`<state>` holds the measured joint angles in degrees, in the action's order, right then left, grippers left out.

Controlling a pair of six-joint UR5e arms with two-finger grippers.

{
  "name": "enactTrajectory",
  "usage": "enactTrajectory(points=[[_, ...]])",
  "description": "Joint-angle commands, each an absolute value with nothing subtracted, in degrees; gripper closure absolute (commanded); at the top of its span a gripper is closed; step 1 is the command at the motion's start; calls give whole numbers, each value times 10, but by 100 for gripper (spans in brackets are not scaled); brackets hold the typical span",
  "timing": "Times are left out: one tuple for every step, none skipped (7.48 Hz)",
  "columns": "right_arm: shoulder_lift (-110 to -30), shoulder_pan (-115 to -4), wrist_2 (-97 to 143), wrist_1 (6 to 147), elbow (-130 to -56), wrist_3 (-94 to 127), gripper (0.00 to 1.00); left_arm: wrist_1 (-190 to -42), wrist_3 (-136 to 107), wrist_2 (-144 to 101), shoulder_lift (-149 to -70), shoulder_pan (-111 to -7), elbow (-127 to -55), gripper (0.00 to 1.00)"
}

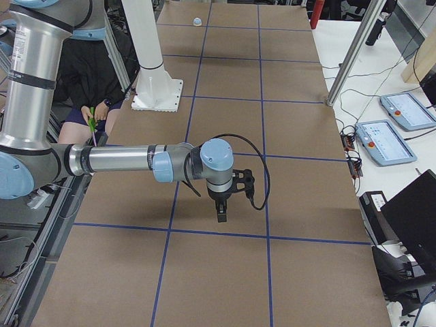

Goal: Place and press bell with both arms

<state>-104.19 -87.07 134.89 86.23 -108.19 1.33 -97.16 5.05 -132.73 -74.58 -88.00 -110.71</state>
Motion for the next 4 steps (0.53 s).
enactTrajectory(points=[[-1038, -871, 1350, 862, -1081, 14, 0, -976, 52, -1330, -772, -880, -1078, 0], [-1038, -870, 1350, 862, -1081, 14, 0, -990, 53, -1329, -768, -880, -1073, 0], [-1038, -871, 1349, 861, -1082, 14, 0, -1034, 52, -1329, -767, -879, -1056, 0], [-1038, -870, 1350, 850, -1081, 15, 0, -1061, 45, -1329, -769, -875, -1049, 0]])
